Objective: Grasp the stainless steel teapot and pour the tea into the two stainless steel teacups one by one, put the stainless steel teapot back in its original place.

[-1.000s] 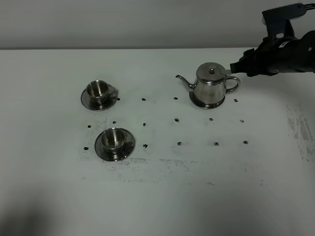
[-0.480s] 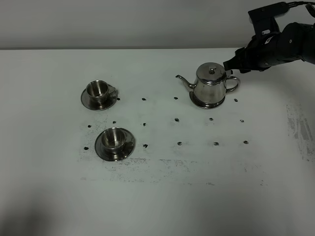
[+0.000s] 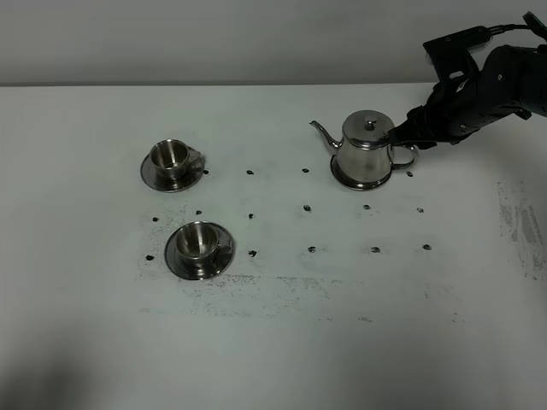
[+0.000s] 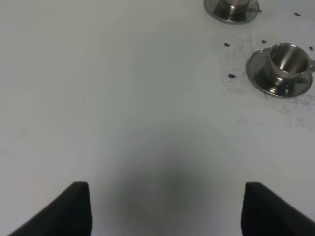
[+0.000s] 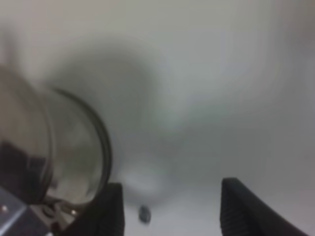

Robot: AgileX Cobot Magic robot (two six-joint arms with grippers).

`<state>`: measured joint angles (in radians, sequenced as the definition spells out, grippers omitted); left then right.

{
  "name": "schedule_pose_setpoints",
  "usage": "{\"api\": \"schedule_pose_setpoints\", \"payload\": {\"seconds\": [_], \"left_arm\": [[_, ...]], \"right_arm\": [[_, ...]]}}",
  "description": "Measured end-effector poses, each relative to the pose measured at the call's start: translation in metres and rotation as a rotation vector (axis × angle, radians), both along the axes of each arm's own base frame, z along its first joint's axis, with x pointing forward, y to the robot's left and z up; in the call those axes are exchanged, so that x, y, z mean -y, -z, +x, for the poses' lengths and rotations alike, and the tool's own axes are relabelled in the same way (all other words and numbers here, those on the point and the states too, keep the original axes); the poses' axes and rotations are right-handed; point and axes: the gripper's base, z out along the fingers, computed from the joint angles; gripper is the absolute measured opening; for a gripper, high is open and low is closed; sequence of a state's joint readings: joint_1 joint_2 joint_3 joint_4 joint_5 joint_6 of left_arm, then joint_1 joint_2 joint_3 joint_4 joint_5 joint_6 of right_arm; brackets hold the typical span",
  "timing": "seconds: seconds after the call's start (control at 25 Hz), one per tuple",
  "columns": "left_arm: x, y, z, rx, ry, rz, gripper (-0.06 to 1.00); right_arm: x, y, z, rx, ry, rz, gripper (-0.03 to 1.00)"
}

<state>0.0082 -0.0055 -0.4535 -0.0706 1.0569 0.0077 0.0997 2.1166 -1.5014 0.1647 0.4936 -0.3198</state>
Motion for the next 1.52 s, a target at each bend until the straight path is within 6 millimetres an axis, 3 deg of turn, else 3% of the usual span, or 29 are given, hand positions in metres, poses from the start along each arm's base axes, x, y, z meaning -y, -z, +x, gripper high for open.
{"api": "schedule_pose_setpoints", "payload": {"seconds": [0.52, 1.12, 1.4, 1.52], "left_arm": [[0.000, 0.000, 0.000, 0.000, 0.000, 0.000, 0.62], [0.000, 0.000, 0.000, 0.000, 0.000, 0.000, 0.62], [0.000, 0.000, 0.000, 0.000, 0.000, 0.000, 0.62], [0.000, 0.000, 0.000, 0.000, 0.000, 0.000, 0.62]], "right_arm": [[-0.004, 0.007, -0.015, -0.179, -0.025, 0.016, 0.43], [-0.014, 0.006, -0.021, -0.239, -0.062, 0.122, 0.43], [-0.007, 0.007, -0.021, -0.250, -0.057, 0.053, 0.43], [-0.003, -0.005, -0.025, -0.255, -0.049, 0.012, 0.43]]}}
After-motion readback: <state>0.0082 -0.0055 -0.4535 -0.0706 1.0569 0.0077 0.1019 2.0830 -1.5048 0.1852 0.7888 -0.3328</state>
